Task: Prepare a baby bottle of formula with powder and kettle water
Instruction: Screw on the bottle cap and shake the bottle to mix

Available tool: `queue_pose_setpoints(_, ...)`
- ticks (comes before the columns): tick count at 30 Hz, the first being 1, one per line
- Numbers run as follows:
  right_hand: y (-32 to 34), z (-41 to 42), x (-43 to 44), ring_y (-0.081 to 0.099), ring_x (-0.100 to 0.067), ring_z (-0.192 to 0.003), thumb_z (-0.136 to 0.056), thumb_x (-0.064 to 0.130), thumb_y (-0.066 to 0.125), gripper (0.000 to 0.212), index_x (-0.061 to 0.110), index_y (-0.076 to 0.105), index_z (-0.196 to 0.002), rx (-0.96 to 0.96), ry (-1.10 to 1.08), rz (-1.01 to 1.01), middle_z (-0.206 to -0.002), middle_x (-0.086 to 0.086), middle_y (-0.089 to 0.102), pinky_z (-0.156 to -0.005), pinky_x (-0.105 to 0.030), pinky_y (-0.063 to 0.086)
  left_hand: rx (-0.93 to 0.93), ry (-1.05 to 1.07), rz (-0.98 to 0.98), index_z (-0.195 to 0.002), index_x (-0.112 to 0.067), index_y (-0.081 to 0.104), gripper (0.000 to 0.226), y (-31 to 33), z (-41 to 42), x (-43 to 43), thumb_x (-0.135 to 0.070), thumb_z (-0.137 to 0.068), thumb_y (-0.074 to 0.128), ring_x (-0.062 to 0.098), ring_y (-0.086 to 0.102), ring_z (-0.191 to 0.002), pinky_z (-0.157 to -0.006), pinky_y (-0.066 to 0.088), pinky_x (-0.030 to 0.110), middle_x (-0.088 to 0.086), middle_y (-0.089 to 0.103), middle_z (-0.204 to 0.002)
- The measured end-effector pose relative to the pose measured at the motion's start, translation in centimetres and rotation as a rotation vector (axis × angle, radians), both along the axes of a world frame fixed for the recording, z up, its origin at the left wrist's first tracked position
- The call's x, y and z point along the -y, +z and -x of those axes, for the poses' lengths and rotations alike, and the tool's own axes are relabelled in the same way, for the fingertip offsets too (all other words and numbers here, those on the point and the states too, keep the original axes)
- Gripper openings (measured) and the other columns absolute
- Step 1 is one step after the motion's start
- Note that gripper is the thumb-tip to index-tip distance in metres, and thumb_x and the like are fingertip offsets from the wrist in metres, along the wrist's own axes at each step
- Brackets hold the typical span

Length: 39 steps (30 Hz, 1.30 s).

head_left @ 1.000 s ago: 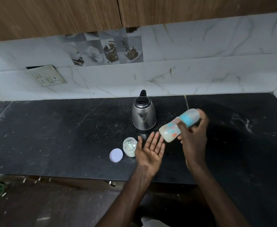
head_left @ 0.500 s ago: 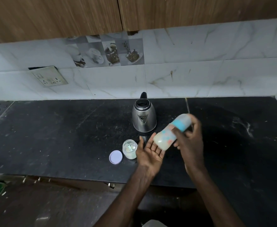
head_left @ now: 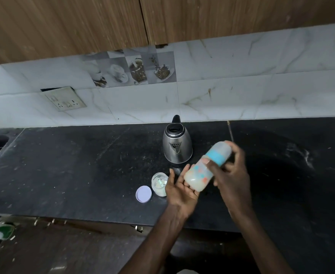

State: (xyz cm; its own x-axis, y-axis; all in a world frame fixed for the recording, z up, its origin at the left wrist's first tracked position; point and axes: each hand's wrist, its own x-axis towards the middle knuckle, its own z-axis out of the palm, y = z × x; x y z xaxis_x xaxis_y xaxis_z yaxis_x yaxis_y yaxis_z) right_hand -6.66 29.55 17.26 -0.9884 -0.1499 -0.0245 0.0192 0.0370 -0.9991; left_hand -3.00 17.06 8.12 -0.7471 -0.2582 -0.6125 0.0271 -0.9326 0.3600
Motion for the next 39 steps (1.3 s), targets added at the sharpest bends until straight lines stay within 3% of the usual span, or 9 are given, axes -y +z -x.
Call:
queue_pose_setpoints(3,-0.5,-0.3,0.0,0.074,-0.001,-0.092,-0.094,0.031,0.077,0.059,0.049,0.04,-0.135,-0.025,-0.159,0.042,-0.114,0.009,0.071,-0.073,-0.036,0.065,-0.026,0.0,0.007,-0.129,-0.008,0.071,0.063,-0.1,0.2,0.5,-0.059,-0.096,0.053,0.031,0.057,-0.137,-0.097,0.052,0.041,0.014,0.068,-0.138)
queue_pose_setpoints(9,-3.0,-1.0,0.7,0.075,-0.007,-0.089,-0.087,0.034,0.082,0.072,0.055,0.039,-0.141,-0.03,0.154,-0.207,-0.105,0.007,0.075,-0.079,-0.044,0.066,-0.11,-0.091,-0.034,-0.141,-0.007,0.062,0.065,-0.2,0.1,0.9,-0.055,-0.098,0.059,0.04,0.047,-0.144,-0.126,0.027,0.054,0.018,0.056,-0.15)
queue_pose_setpoints(13,-3.3,-0.6,0.0,0.075,-0.004,-0.095,-0.09,0.029,0.082,0.083,0.058,0.031,-0.149,-0.104,0.338,-0.231,-0.118,0.012,0.071,-0.077,-0.028,0.063,-0.135,-0.115,-0.023,-0.145,-0.01,0.059,0.064,-0.1,-0.3,1.2,-0.055,-0.099,0.058,0.04,0.043,-0.147,-0.127,0.026,0.053,0.018,0.055,-0.152)
queue_pose_setpoints(17,-2.1,1.6,-1.6,0.075,-0.008,-0.095,-0.087,0.032,0.086,0.093,0.06,0.024,-0.15,-0.12,0.622,-0.272,-0.13,0.015,0.066,-0.08,-0.027,0.062,-0.184,-0.145,-0.044,-0.151,-0.016,0.053,0.068,0.3,-0.8,1.4,-0.059,-0.098,0.056,0.035,0.044,-0.144,-0.101,0.056,0.048,0.013,0.049,-0.157)
queue_pose_setpoints(20,-1.7,2.2,-1.5,0.074,-0.011,-0.086,-0.084,0.03,0.089,0.107,0.056,0.016,-0.157,-0.137,0.716,-0.288,-0.119,0.008,0.07,-0.078,-0.028,0.061,-0.193,-0.18,-0.071,-0.154,-0.014,0.046,0.076,0.9,-0.8,1.1,-0.058,-0.094,0.063,0.032,0.064,-0.116,-0.076,0.063,0.04,0.014,0.062,-0.139)
queue_pose_setpoints(22,-1.7,2.3,-1.3,0.071,-0.011,-0.081,-0.082,0.032,0.091,0.109,0.055,0.016,-0.157,-0.185,0.715,-0.274,-0.114,0.005,0.071,-0.075,-0.03,0.061,-0.212,-0.205,-0.06,-0.154,-0.015,0.047,0.08,1.1,-0.7,1.0,-0.058,-0.09,0.068,0.03,0.068,-0.11,-0.077,0.06,0.035,0.014,0.068,-0.128)
queue_pose_setpoints(28,-1.5,2.5,-1.6,0.073,-0.023,-0.084,-0.077,0.037,0.093,0.115,0.065,0.012,-0.154,-0.276,0.677,-0.256,-0.11,0.004,0.074,-0.078,-0.045,0.062,-0.238,-0.196,-0.076,-0.152,-0.013,0.051,0.073,1.3,0.0,1.3,-0.059,-0.096,0.061,0.034,0.058,-0.133,-0.102,0.055,0.047,0.014,0.052,-0.154)
queue_pose_setpoints(36,-0.6,2.1,-0.8,0.075,-0.016,-0.092,-0.075,0.006,0.093,0.11,0.055,0.029,-0.149,-0.335,0.263,-0.028,-0.115,0.019,0.071,-0.078,-0.034,0.064,-0.156,-0.105,-0.029,-0.151,-0.008,0.048,0.076,0.1,0.5,1.2,-0.056,-0.094,0.062,0.034,0.052,-0.141,-0.12,0.04,0.048,0.017,0.053,-0.154)
queue_pose_setpoints(39,-0.8,1.7,-0.1,0.072,-0.017,-0.076,-0.069,0.025,0.091,0.109,0.067,0.024,-0.145,-0.4,0.366,-0.281,-0.096,0.004,0.072,-0.072,-0.044,0.063,-0.163,-0.103,-0.051,-0.152,-0.006,0.047,0.078,-0.5,0.4,1.3,-0.056,-0.095,0.062,0.037,0.045,-0.147,-0.126,0.028,0.05,0.019,0.048,-0.157)
